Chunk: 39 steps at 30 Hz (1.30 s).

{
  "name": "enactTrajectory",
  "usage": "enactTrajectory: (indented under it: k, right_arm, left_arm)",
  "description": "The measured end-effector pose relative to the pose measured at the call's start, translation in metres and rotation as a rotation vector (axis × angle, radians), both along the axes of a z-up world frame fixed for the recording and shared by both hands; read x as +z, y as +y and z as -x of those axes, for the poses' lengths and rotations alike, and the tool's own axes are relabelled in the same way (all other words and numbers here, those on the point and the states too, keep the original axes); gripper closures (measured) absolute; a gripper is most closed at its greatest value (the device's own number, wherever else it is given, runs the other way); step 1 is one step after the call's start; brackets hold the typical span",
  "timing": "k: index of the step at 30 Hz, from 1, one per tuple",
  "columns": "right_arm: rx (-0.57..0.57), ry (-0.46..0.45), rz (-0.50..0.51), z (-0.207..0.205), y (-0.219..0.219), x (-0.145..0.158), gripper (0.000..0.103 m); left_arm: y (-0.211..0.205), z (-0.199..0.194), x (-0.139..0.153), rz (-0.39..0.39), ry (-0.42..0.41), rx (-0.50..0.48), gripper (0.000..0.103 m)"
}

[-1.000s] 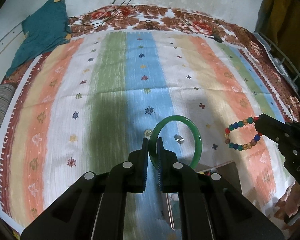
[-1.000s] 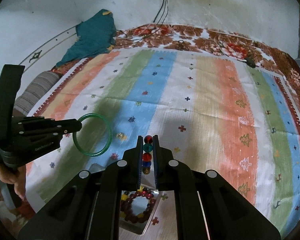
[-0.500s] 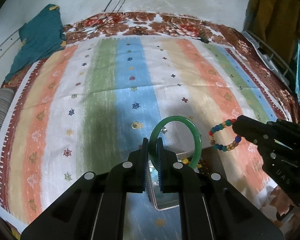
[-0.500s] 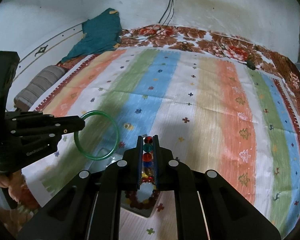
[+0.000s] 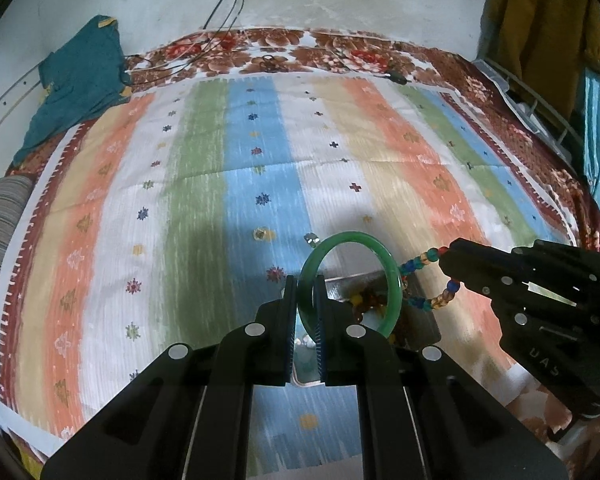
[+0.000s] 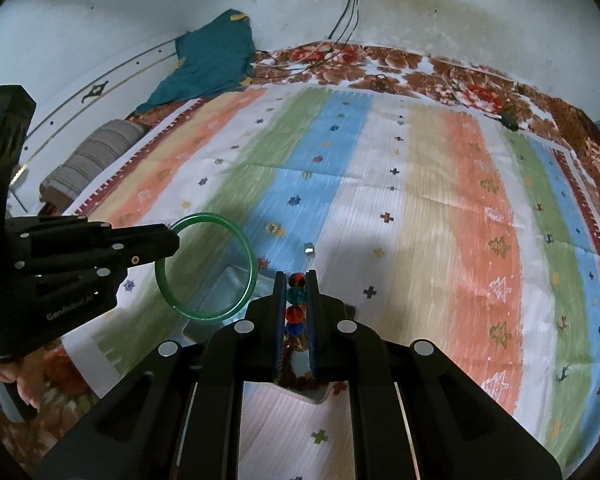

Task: Organize jewelry
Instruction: 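Lift both held bracelets and carry them back over the silver tin, then open both grippers to drop the bracelets into the silver tin, then move both grippers forward toward the small metal charms on the cloth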

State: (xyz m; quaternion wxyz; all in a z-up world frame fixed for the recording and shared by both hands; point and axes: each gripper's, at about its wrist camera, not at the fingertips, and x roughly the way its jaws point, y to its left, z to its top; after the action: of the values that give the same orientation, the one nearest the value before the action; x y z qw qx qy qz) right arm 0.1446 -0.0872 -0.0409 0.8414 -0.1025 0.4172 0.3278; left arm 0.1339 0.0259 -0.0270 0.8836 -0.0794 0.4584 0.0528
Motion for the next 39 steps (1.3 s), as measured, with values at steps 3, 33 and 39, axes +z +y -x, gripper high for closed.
enactTrajectory:
  k: [3,33,39]
  right_arm:
    - [0.000,0.005,0.005,0.003,-0.001,-0.003,0.093]
    - [-0.073,0.066,0.061,-0.024,-0.002,-0.019,0.058]
    - [-0.057,0.061,0.060,-0.028,0.006,-0.018,0.051]
  left_arm:
    - [-0.003,0.002,-0.001,-0.005,0.004,-0.004,0.095]
    - [0.033,-0.001,-0.007,0.060,0.033,0.117,0.051]
    - [0.041,-0.007,-0.009,0.081,0.042,0.136,0.046]
